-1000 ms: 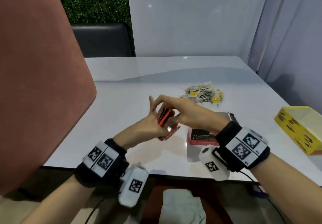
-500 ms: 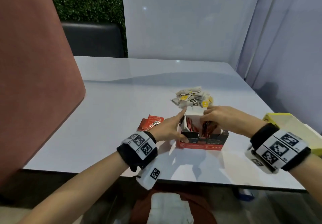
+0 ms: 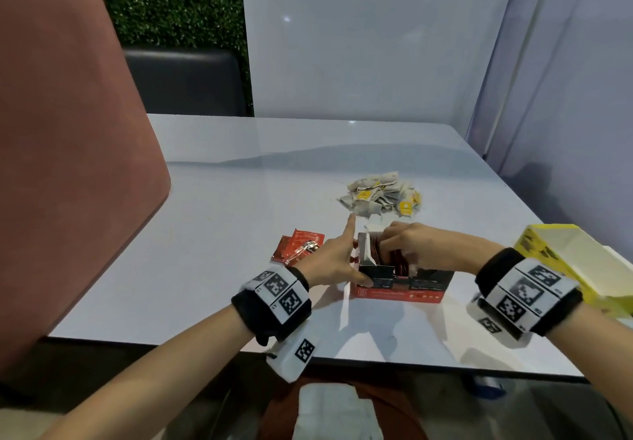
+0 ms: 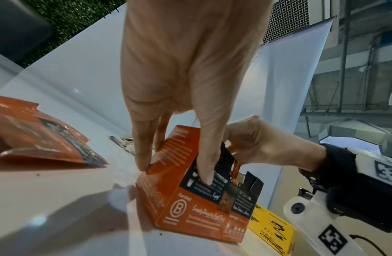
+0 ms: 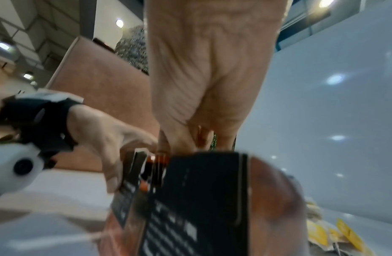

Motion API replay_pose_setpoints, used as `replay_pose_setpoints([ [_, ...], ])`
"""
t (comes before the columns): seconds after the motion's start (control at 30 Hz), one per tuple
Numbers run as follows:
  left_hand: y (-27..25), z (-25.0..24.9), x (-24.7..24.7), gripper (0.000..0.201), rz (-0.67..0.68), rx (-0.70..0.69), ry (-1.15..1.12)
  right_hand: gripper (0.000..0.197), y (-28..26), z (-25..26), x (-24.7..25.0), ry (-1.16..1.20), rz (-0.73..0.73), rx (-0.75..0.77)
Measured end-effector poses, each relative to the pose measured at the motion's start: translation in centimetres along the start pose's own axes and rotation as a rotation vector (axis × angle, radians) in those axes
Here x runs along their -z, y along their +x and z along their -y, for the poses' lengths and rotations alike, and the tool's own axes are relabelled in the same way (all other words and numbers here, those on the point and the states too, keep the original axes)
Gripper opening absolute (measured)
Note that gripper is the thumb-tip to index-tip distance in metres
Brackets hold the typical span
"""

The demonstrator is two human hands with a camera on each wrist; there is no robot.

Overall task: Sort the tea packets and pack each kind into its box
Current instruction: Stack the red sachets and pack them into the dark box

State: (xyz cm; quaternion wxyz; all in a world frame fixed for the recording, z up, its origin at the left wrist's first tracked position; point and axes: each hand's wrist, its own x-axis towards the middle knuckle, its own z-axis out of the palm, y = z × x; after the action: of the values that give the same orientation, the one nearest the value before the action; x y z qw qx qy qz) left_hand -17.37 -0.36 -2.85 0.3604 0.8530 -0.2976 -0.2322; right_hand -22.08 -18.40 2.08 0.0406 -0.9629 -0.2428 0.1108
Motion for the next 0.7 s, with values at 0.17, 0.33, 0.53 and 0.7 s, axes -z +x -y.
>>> replay_pose_setpoints([
  [0.17,-0.1,0.1,0.0,0.122,0.006,-0.001,-0.012,0.030,-1.5,-0.7,0.3,0.157,-0.332,-0.265],
  [0.33,0.1,-0.1,-0.1,0.119,0.002,0.003,-0.024,0.019,-1.1,0.1,-0.5,0.224,-0.350,-0.495],
  [0.53,0.3,0.2,-0.6,0.122,-0.016,-0.004,0.007,0.022,0.2,1.2,-0.6,0.234,-0.191,-0.666],
  [0.7,0.4,0.1,-0.8,0.123,-0.010,-0.020,0.007,0.028,1.2,0.7,-2.0,0.276,-0.079,-0.696],
])
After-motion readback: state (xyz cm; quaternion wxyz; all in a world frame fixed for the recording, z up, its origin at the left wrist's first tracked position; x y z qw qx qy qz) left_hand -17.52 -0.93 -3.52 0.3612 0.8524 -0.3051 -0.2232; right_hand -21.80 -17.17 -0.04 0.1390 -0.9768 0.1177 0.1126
